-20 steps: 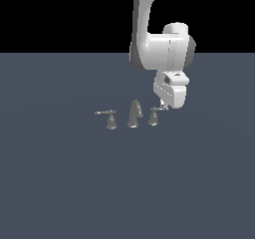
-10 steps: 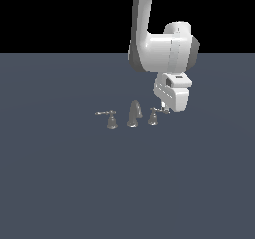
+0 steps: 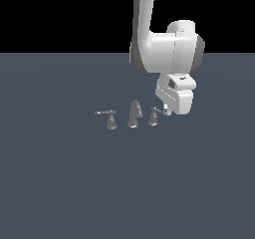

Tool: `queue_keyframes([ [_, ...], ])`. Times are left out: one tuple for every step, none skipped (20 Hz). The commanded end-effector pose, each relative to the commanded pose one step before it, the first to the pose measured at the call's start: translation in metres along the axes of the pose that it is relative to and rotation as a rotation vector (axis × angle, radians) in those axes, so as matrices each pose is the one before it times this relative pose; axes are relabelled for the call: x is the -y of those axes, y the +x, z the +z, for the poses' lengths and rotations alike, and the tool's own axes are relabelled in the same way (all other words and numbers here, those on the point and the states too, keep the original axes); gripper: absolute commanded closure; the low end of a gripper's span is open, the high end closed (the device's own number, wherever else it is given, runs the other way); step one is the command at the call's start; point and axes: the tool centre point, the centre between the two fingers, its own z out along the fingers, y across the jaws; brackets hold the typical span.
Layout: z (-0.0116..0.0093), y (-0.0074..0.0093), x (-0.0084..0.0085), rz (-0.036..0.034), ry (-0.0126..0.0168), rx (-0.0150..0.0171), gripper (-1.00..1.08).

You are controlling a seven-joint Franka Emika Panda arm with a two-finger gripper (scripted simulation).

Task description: Turn on the faucet by rotating a designated handle.

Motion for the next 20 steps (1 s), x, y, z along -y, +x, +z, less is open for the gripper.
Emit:
queue_keyframes([
  [-0.00016,-0.0079,-0.00339,-0.00269,-0.00154,0.00183,1.08],
  [0.00001,-0.00277,-0.00208,0.00038,-0.00086,0.00025,1.08],
  [-0.00016,-0.00286,-0.00209,0.00027,-0.00061,0.00018,1.08],
  [0.0,-0.00281,-0.00211,0.00038,-0.00086,0.00025,1.08],
  [-0.00017,-0.0029,-0.00211,0.00027,-0.00061,0.00018,1.08],
  [-0.00001,-0.00286,-0.00213,0.00038,-0.00086,0.00025,1.08],
  [-0.00017,-0.00295,-0.00214,0.00027,-0.00061,0.00018,1.08],
  [0.00004,-0.00287,-0.00216,0.00042,-0.00097,0.00028,1.08],
  [-0.00018,-0.00299,-0.00216,0.00027,-0.00061,0.00018,1.08],
  [-0.00003,-0.00295,-0.00218,0.00038,-0.00086,0.00025,1.08],
  [-0.00011,-0.00301,-0.00219,0.00033,-0.00075,0.00022,1.08],
  [0.0,0.0,0.0,0.0,0.0,0.0,1.08],
  [0.00079,0.02004,-0.00382,0.02662,-0.00027,-0.00852,1.08],
  [-0.00013,-0.00736,0.00186,-0.003,-0.00007,0.00099,1.08],
  [-0.00013,-0.00741,0.00187,-0.00304,-0.00007,0.00101,1.08],
  [-0.00013,-0.00744,0.00189,-0.00304,-0.00007,0.00101,1.08],
  [-0.00014,-0.00746,0.0019,-0.00304,-0.00006,0.00101,1.08],
  [-0.00014,-0.0075,0.00192,-0.00307,-0.00006,0.00102,1.08],
  [-0.00014,-0.00751,0.00193,-0.00304,-0.00006,0.00101,1.08],
  [-0.00014,-0.00756,0.00196,-0.00311,-0.00006,0.00104,1.08],
])
